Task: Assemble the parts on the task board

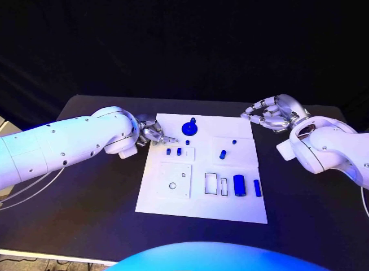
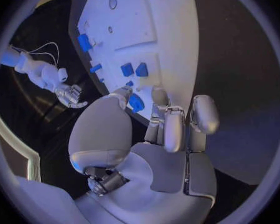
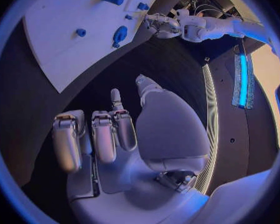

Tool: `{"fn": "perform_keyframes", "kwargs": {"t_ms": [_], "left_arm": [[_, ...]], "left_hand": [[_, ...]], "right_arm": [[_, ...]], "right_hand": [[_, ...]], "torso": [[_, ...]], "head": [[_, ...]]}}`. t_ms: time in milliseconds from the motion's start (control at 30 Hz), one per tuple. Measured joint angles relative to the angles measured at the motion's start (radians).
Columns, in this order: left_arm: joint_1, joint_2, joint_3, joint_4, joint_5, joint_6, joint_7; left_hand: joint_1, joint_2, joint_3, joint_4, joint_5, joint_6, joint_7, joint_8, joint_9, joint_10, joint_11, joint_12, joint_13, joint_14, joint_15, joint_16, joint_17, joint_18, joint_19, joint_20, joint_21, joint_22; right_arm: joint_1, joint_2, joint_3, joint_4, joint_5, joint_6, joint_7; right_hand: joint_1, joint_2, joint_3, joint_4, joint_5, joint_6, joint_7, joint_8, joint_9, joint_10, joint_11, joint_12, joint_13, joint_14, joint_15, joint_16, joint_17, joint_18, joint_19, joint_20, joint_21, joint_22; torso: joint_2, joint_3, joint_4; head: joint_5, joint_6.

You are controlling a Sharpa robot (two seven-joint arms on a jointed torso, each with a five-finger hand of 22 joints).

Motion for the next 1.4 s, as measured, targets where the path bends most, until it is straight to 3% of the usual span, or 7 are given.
{"fn": "perform_keyframes", "kwargs": {"t_ms": [67,200,267,367,433,800,1400], "left_arm": [[0.000,-0.002,0.000,0.000,0.047,-0.032,0.036],[0.000,-0.003,0.001,0.000,0.135,-0.101,0.124],[0.000,-0.003,0.001,0.002,0.160,-0.132,0.171],[0.000,0.000,0.001,0.013,0.164,-0.168,0.234],[0.000,0.005,0.001,0.021,0.149,-0.188,0.272],[-0.009,0.062,-0.005,0.016,-0.119,-0.235,0.407],[-0.017,0.150,-0.012,-0.071,-0.428,-0.087,0.372]], "left_hand": [[0.015,0.023,-0.075,0.000,0.000,-0.077,0.039,-0.010,-0.019,-0.104,0.037,-0.052,-0.056,-0.078,0.037,-0.101,-0.141,0.032,-0.149,0.031,-0.120,-0.150],[0.050,0.048,-0.162,0.001,0.000,-0.143,0.068,-0.010,-0.049,-0.193,0.068,-0.084,-0.100,-0.212,0.066,-0.233,-0.342,0.071,-0.311,0.061,-0.272,-0.321],[0.150,0.060,-0.168,0.000,0.005,-0.179,0.083,-0.014,-0.077,-0.265,0.086,-0.124,-0.140,-0.346,0.082,-0.365,-0.507,0.071,-0.366,0.079,-0.353,-0.384],[0.355,0.057,-0.088,-0.004,0.009,-0.206,0.092,-0.015,-0.133,-0.329,0.099,-0.190,-0.225,-0.424,0.095,-0.477,-0.612,0.071,-0.384,0.091,-0.460,-0.457],[0.436,0.019,0.001,-0.001,0.009,-0.207,0.093,-0.015,-0.173,-0.337,0.101,-0.240,-0.291,-0.428,0.097,-0.513,-0.649,0.071,-0.376,0.094,-0.498,-0.484],[0.482,-0.081,0.168,-0.011,0.008,-0.146,0.066,-0.038,-0.303,-0.329,0.105,-0.334,-0.443,-0.416,0.097,-0.437,-0.656,0.071,-0.356,0.090,-0.471,-0.453],[0.474,-0.089,0.192,-0.015,0.006,-0.102,0.055,-0.065,-0.349,-0.304,0.098,-0.344,-0.484,-0.355,0.090,-0.301,-0.604,0.070,-0.340,0.087,-0.400,-0.394]], "right_arm": [[0.000,0.000,0.000,-0.001,0.000,-0.001,0.000],[0.000,0.000,0.000,-0.001,0.000,-0.003,0.001],[0.000,-0.001,0.000,-0.002,0.000,-0.004,0.001],[0.000,-0.002,0.000,-0.002,0.000,-0.004,0.002],[0.000,-0.002,0.000,-0.003,0.000,-0.005,0.003],[-0.001,-0.001,0.000,-0.004,0.000,-0.007,0.008],[-0.001,0.003,0.000,-0.004,-0.003,-0.008,0.010]], "right_hand": [[0.000,0.000,0.000,0.000,0.000,0.000,0.000,0.000,0.000,0.000,0.000,0.000,0.000,0.000,0.000,0.000,0.000,0.000,0.000,0.000,0.000,0.000],[0.000,0.000,0.000,0.000,0.000,0.000,0.000,0.000,0.000,0.000,0.000,0.000,0.000,0.000,0.000,0.000,0.000,0.000,0.000,0.000,0.000,0.000],[0.000,0.000,0.000,0.000,0.000,0.000,0.000,0.000,0.000,0.000,0.000,0.000,0.000,0.000,0.000,0.000,0.000,0.000,0.000,0.000,0.000,0.000],[0.000,0.000,0.000,0.000,0.000,-0.004,-0.004,0.000,0.000,0.000,0.000,-0.005,0.000,0.000,0.000,0.000,0.000,0.000,0.000,0.000,0.000,0.000],[0.000,0.000,0.000,0.000,0.000,-0.004,-0.004,0.000,0.000,0.000,0.000,-0.005,0.000,0.000,0.000,0.000,0.000,0.000,0.000,0.000,0.000,0.000],[0.000,0.000,0.000,0.000,0.004,-0.004,-0.004,0.000,-0.001,0.000,0.000,-0.005,0.000,0.000,0.000,0.000,0.001,0.000,0.000,0.000,0.000,0.000],[0.000,0.000,0.003,-0.003,0.008,-0.004,-0.004,0.000,-0.001,0.000,0.000,-0.010,0.000,0.000,0.000,0.000,0.000,0.000,0.000,0.000,0.000,0.000]], "torso": [[0.000,0.0000,0.0000],[-0.001,0.0003,0.0001],[-0.001,0.0006,0.0001],[-0.001,0.0007,0.0002],[-0.001,0.0007,0.0003],[0.000,0.0006,-0.0012],[0.002,0.0016,-0.0031]], "head": [[-0.001,0.001],[-0.003,0.005],[-0.004,0.007],[-0.006,0.011],[-0.007,0.014],[-0.007,0.019],[-0.008,0.018]]}}
